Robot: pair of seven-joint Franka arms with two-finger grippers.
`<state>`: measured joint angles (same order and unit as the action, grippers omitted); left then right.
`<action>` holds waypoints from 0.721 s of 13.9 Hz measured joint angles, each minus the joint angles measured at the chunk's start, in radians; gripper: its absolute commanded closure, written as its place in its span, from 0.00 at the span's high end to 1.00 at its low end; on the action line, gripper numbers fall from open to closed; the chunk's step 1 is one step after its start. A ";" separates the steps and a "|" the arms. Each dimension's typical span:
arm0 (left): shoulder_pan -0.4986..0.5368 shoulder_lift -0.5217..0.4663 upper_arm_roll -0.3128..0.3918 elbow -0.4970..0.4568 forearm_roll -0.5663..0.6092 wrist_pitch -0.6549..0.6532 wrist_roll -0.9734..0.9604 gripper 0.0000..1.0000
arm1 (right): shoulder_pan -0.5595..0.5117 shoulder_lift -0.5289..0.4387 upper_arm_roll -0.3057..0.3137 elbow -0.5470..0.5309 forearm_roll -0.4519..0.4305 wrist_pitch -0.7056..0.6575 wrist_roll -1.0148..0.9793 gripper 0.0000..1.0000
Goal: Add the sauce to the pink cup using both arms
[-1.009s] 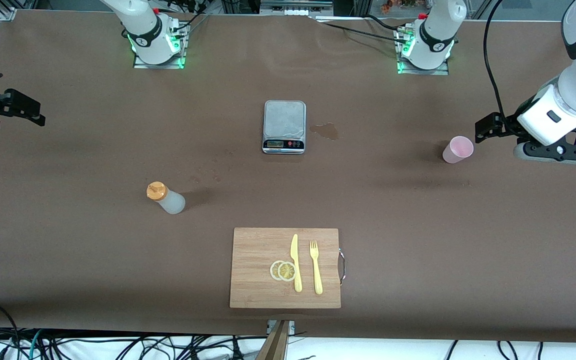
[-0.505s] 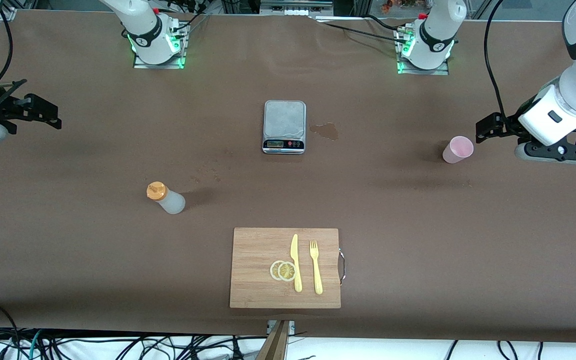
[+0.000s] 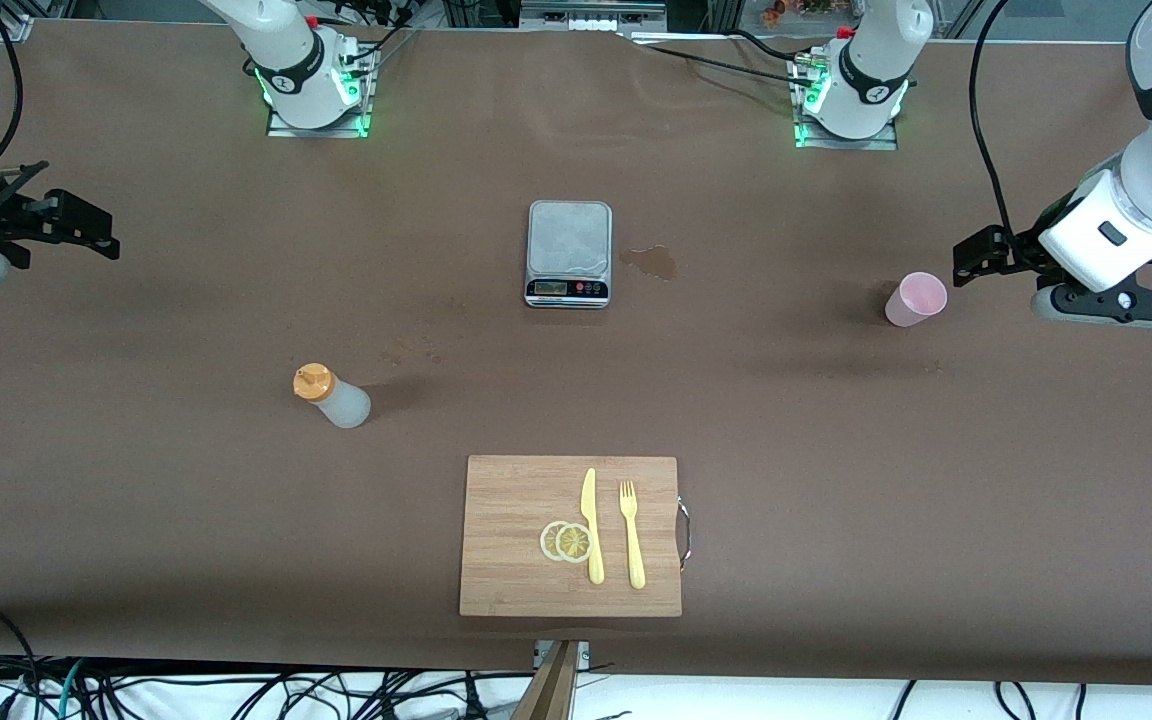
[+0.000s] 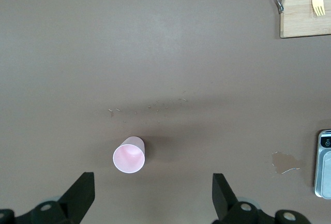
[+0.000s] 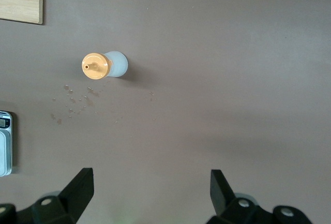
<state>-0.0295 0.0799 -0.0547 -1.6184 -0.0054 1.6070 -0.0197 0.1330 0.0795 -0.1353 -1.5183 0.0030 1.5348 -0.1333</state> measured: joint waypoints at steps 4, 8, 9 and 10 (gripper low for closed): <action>0.000 0.000 0.000 0.000 0.000 0.000 0.000 1.00 | 0.000 -0.002 -0.001 0.000 0.000 0.000 -0.001 1.00; 0.001 0.000 0.000 0.000 0.000 0.000 0.000 1.00 | 0.000 -0.005 -0.001 0.001 0.000 -0.002 -0.001 1.00; 0.001 0.000 0.001 0.000 0.000 -0.001 0.000 1.00 | 0.000 -0.006 -0.001 0.001 0.000 -0.003 -0.001 1.00; 0.002 0.002 0.002 -0.003 0.000 -0.003 0.000 1.00 | 0.000 -0.008 -0.001 0.001 0.000 -0.003 -0.001 1.00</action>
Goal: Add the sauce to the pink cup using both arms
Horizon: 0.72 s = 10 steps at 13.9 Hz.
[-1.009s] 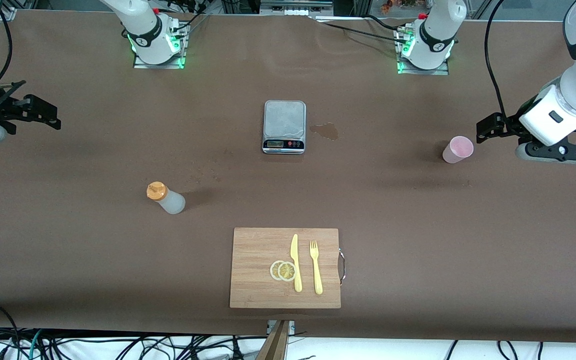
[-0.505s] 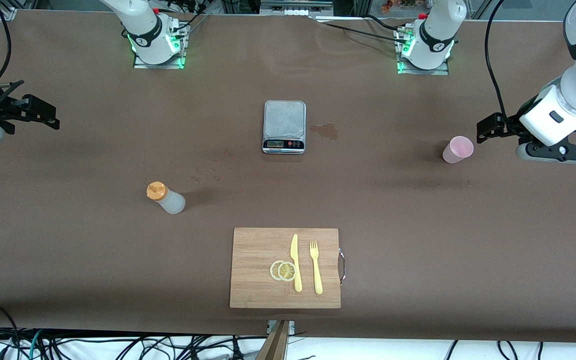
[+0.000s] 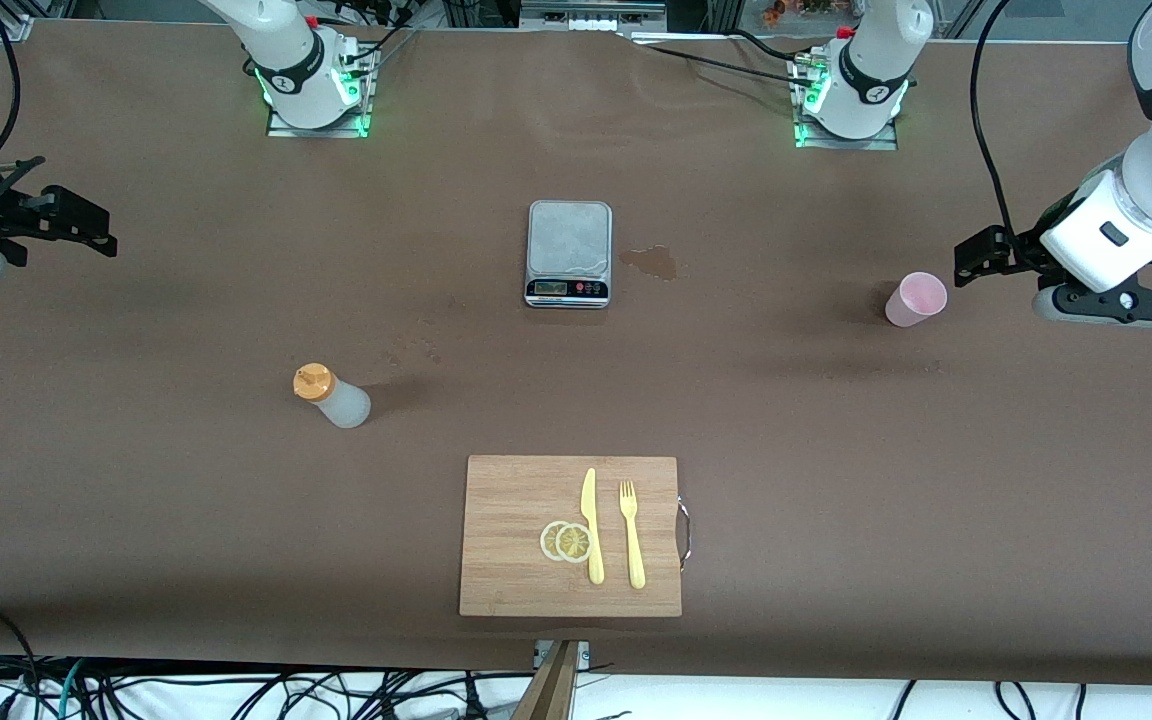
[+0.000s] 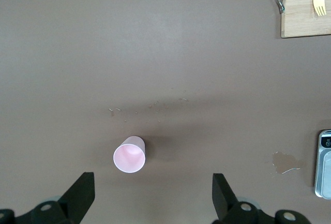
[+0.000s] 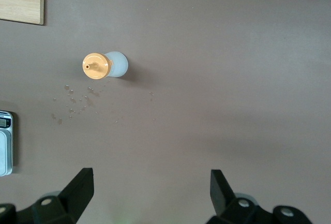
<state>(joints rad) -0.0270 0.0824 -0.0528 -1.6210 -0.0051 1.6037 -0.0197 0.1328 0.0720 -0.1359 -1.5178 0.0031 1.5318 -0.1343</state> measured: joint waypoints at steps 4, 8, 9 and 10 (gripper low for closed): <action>0.032 0.032 0.005 -0.076 0.033 -0.009 0.000 1.00 | 0.000 0.000 0.000 0.000 0.000 0.000 0.000 1.00; 0.122 -0.012 0.008 -0.328 0.101 0.207 0.058 1.00 | 0.001 0.000 0.001 0.000 0.000 0.000 0.000 1.00; 0.145 -0.036 0.008 -0.407 0.106 0.257 0.078 1.00 | 0.002 0.000 0.001 0.000 0.000 0.000 -0.001 1.00; 0.164 -0.056 0.008 -0.486 0.107 0.308 0.097 1.00 | 0.002 0.000 0.002 0.000 0.000 0.000 -0.001 1.00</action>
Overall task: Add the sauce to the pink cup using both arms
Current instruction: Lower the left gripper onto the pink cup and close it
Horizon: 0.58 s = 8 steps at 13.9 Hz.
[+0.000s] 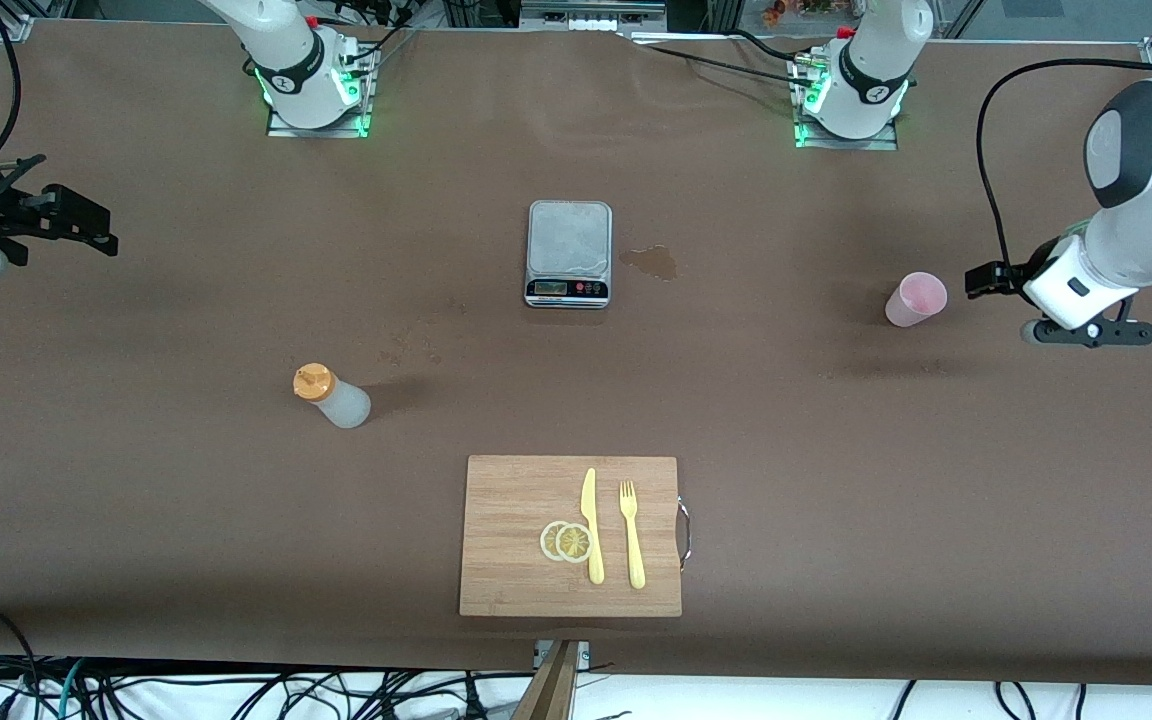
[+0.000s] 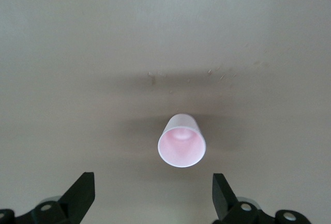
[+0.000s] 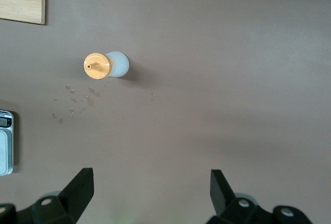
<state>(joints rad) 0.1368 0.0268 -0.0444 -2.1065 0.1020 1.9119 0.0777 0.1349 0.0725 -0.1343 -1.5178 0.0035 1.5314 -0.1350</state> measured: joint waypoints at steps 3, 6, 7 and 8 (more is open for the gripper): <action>0.029 -0.006 0.000 -0.194 0.000 0.155 0.033 1.00 | 0.000 -0.001 0.000 0.000 0.000 0.000 0.000 1.00; 0.040 0.031 -0.001 -0.293 0.000 0.283 0.057 0.89 | 0.000 -0.001 0.001 0.001 0.000 0.002 -0.001 1.00; 0.044 0.047 -0.001 -0.308 0.000 0.319 0.065 0.77 | 0.001 -0.001 0.003 0.004 0.000 0.002 -0.001 1.00; 0.047 0.067 -0.001 -0.314 0.000 0.348 0.067 0.76 | 0.003 -0.001 0.003 0.009 0.000 0.002 -0.001 1.00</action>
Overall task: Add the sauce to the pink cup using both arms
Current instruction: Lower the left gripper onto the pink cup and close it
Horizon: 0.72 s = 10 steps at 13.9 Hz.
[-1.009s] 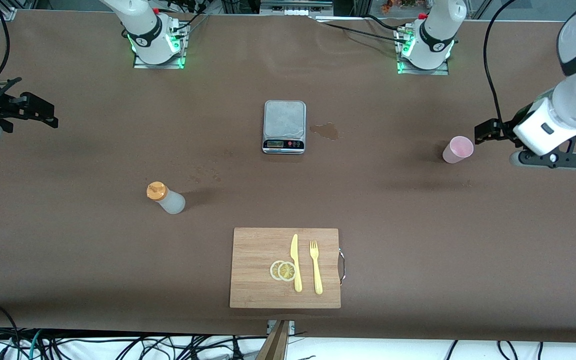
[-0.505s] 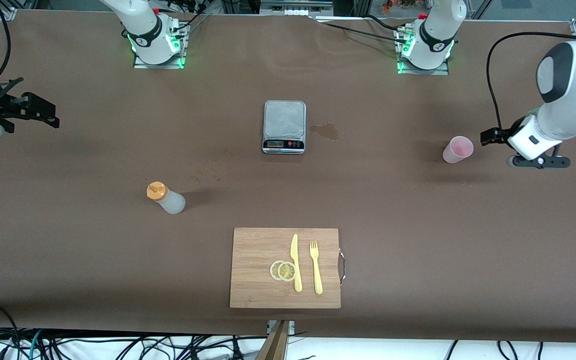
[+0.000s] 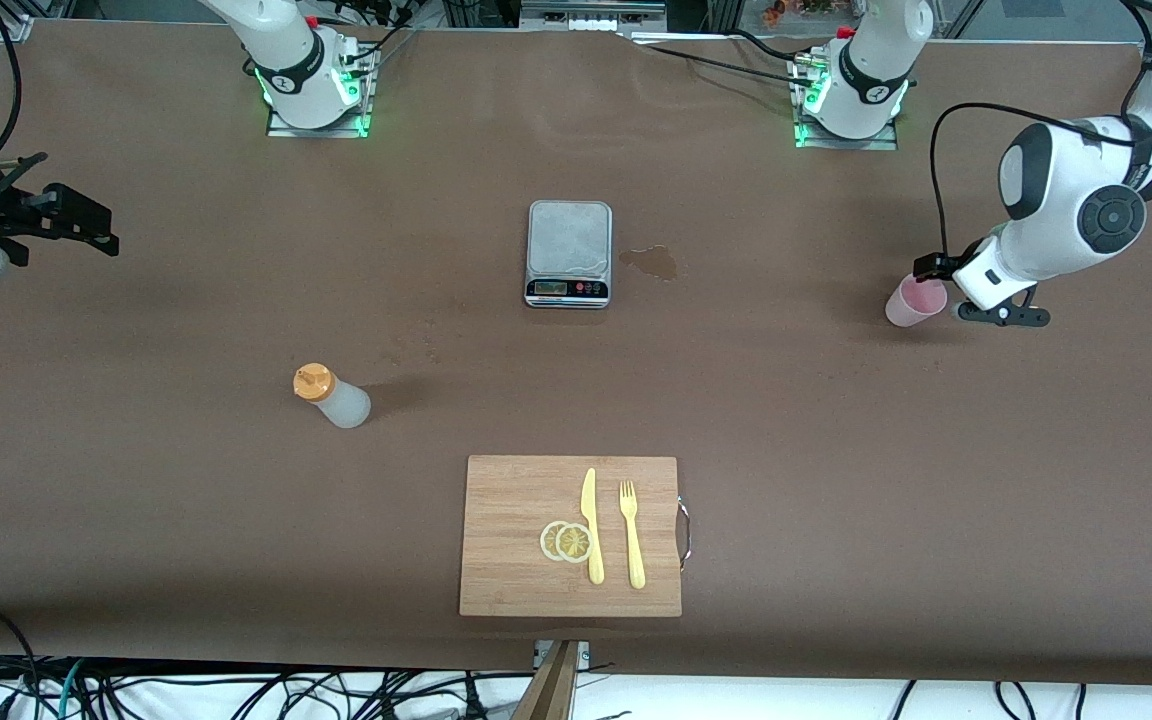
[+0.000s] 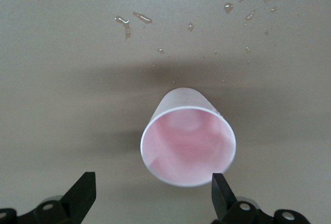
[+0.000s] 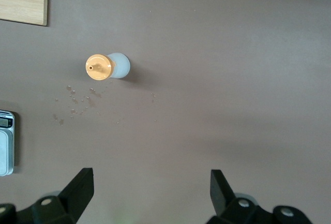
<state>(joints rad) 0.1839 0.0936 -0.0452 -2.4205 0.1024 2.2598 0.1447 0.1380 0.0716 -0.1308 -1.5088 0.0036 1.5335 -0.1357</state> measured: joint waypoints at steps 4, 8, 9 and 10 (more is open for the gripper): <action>0.001 0.066 0.000 0.000 0.000 0.076 0.001 0.15 | 0.002 0.000 0.000 0.007 0.000 0.000 0.000 1.00; 0.001 0.079 -0.001 0.004 0.000 0.082 0.002 0.00 | 0.001 -0.002 -0.002 0.008 0.000 0.000 0.000 1.00; 0.001 0.079 -0.001 0.010 0.000 0.082 0.003 0.00 | 0.001 -0.002 -0.002 0.008 0.000 0.000 0.000 1.00; 0.001 0.079 -0.001 0.017 0.000 0.082 0.005 0.00 | 0.001 -0.002 -0.002 0.009 0.000 0.000 0.000 1.00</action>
<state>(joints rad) 0.1849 0.1722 -0.0464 -2.4038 0.1024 2.3414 0.1494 0.1395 0.0695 -0.1325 -1.4996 0.0036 1.5339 -0.1355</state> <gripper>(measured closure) 0.943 0.000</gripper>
